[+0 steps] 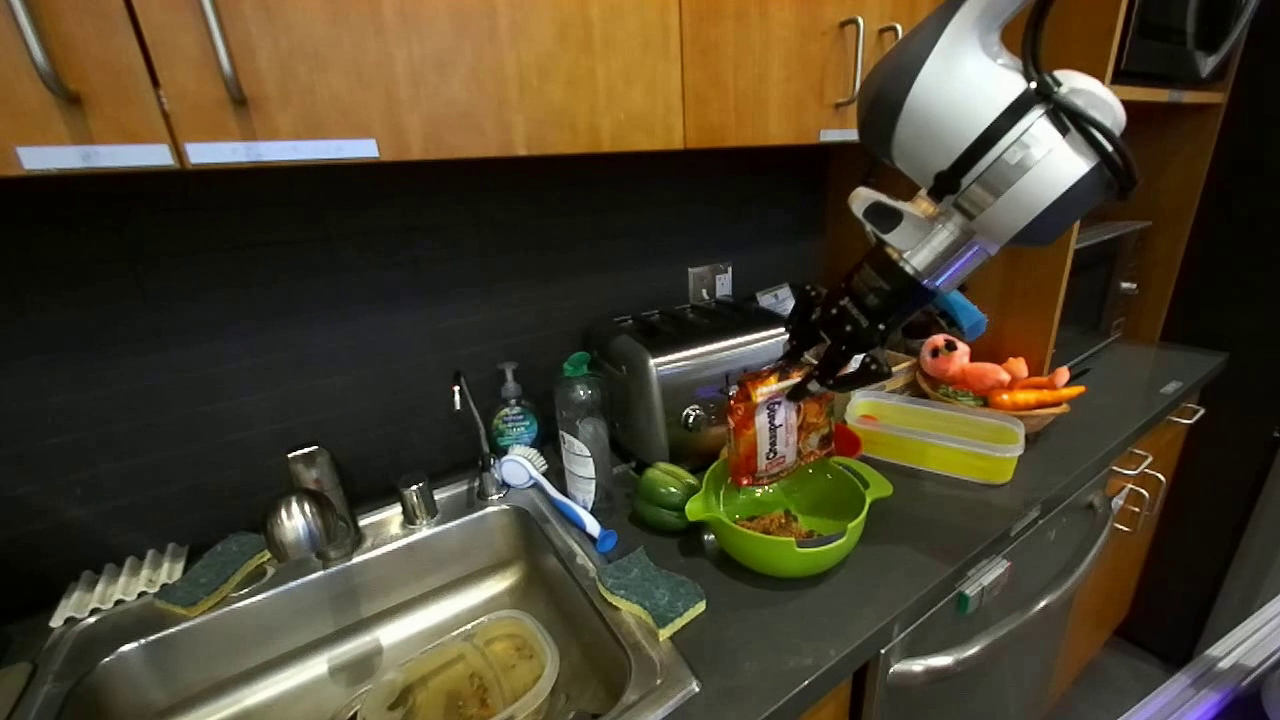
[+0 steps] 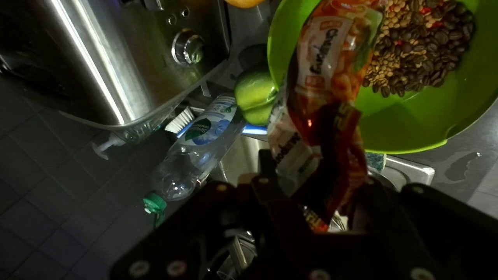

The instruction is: Pick up the packet in the bowl then put it back inside

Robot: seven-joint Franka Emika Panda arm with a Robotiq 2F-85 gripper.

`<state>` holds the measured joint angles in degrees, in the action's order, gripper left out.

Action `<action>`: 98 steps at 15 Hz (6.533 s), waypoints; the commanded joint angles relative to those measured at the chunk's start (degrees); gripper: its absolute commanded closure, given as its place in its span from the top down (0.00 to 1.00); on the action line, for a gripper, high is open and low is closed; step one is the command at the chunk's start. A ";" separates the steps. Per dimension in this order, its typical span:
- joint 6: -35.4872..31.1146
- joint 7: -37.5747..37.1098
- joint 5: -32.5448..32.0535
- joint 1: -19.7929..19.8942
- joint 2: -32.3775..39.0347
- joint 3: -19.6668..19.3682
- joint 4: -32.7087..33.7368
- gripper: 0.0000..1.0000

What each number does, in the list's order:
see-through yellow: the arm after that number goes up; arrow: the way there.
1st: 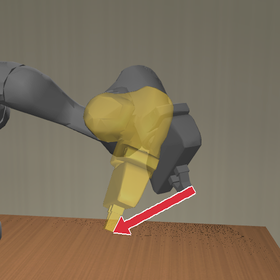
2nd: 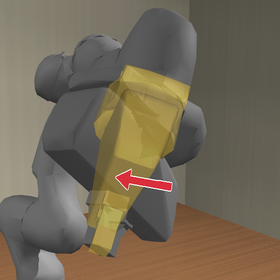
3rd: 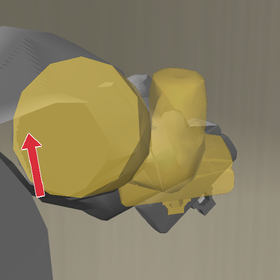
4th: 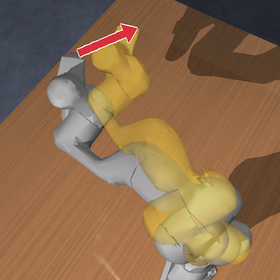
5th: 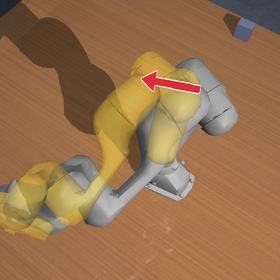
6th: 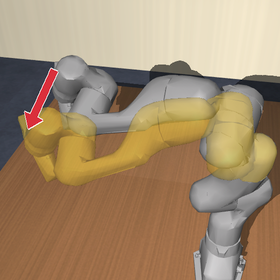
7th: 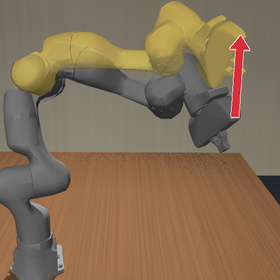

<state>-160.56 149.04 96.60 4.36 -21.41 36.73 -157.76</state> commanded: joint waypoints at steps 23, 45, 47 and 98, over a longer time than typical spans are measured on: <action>-6.63 -0.03 -8.04 6.08 21.11 4.33 14.93 1.00; -21.23 -1.84 -18.19 0.69 38.57 3.08 14.34 1.00; -21.91 -1.86 -17.31 -0.12 37.26 3.87 14.08 1.00; 9.42 -51.35 -46.24 -12.67 5.91 -5.85 -1.10 1.00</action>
<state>-151.56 97.62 50.44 -8.36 -15.80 30.96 -158.97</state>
